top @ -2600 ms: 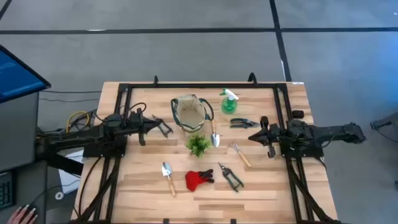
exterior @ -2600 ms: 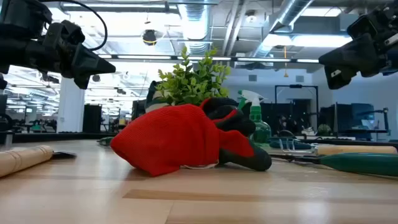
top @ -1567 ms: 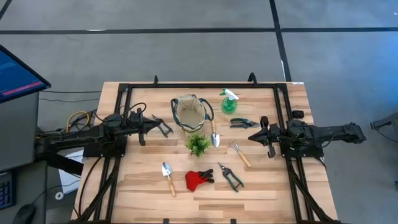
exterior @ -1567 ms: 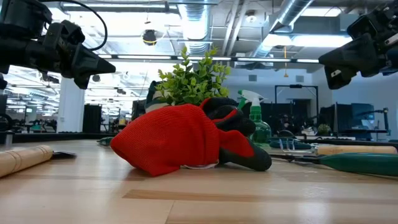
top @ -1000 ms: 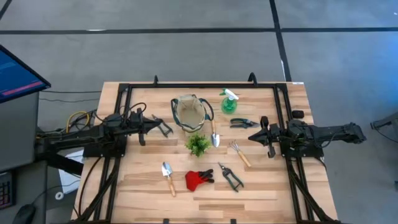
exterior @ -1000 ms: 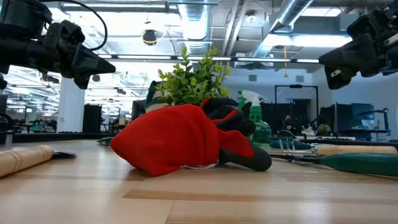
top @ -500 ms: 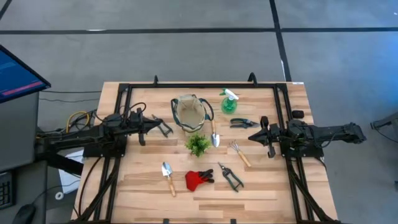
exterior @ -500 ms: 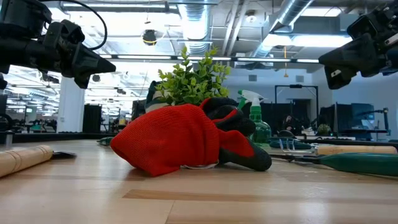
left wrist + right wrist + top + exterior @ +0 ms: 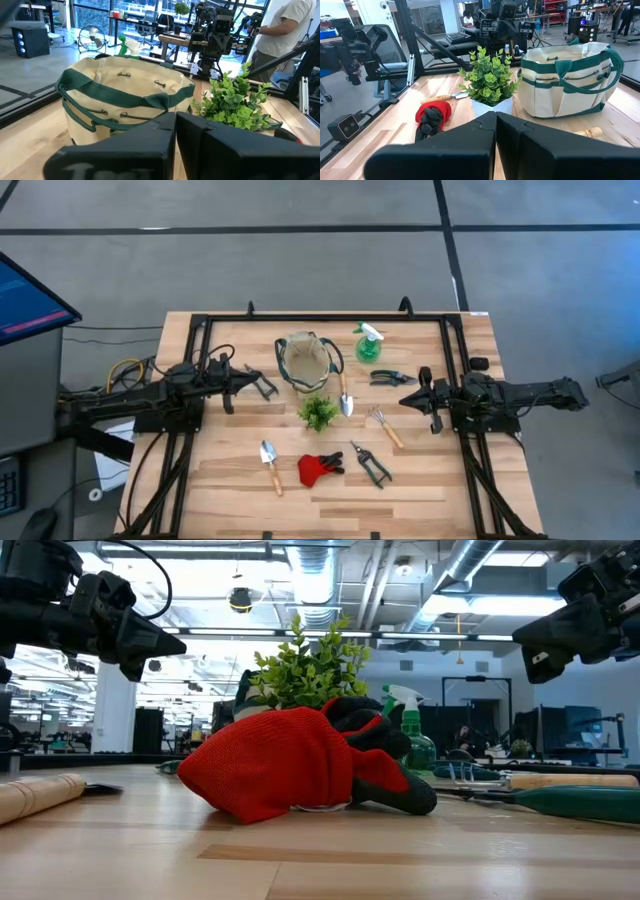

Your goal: Pick & Place Garden tools in Gardening bag

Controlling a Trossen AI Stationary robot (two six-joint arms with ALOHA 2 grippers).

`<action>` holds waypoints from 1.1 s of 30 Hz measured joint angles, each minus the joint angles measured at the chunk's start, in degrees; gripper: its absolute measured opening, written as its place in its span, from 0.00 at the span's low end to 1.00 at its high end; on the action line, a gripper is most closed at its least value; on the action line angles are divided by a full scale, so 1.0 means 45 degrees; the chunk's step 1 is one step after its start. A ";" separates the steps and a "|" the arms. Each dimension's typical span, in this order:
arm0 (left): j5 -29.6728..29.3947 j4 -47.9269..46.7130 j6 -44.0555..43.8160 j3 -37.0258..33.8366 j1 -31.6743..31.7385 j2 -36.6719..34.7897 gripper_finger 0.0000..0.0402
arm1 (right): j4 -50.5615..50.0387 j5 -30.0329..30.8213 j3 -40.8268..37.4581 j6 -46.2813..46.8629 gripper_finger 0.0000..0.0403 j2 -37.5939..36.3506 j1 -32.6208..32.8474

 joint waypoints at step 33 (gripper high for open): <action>-0.0146 0.0175 0.0000 0.0002 0.0000 0.0000 0.00 | 0.0004 0.0000 0.0001 0.0000 0.00 0.0000 -0.0019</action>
